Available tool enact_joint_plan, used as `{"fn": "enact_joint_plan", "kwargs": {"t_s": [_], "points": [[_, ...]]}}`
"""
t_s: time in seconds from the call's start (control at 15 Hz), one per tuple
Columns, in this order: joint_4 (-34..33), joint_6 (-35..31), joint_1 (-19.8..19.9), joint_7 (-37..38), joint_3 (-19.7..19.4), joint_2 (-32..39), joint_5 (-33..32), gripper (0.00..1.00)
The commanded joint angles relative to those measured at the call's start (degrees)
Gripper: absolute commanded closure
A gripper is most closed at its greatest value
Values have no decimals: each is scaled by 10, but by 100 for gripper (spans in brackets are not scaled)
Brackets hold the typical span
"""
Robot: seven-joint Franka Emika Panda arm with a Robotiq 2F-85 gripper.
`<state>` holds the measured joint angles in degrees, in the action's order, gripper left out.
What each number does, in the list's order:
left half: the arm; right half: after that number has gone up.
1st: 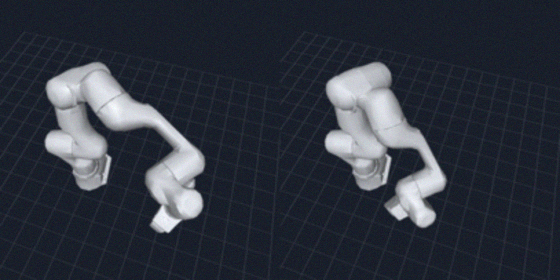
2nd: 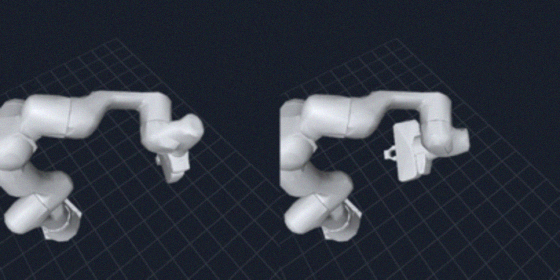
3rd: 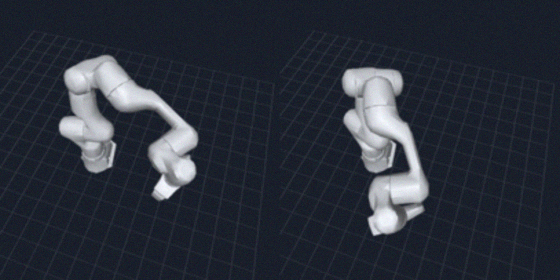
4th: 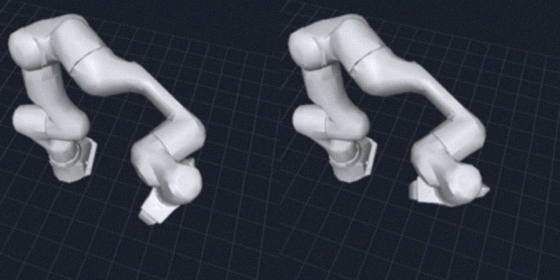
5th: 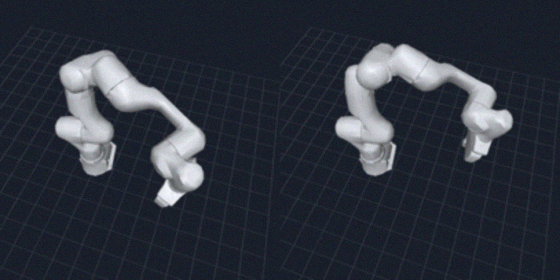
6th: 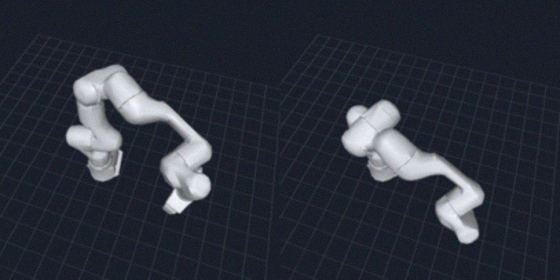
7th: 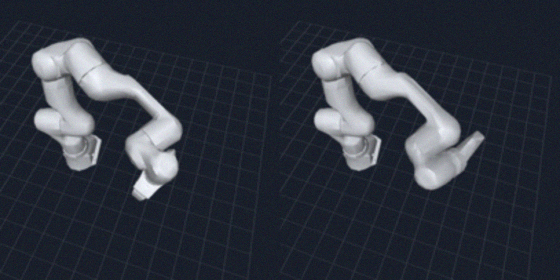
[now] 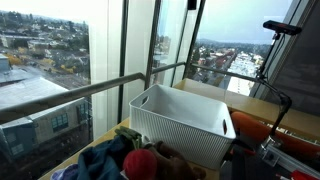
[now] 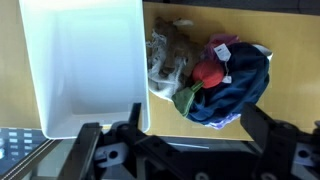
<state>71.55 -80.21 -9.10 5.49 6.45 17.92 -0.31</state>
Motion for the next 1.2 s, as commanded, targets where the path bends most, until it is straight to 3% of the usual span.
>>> {"fn": "enact_joint_plan", "kwargs": {"t_s": [0.0, 0.47, 1.13], "points": [[0, 0, 0, 0, 0, 0, 0, 0], [-9, -62, -17, -46, 8, 118, 0, 0], [-11, -136, -94, -46, 31, 276, -2, 0]]}}
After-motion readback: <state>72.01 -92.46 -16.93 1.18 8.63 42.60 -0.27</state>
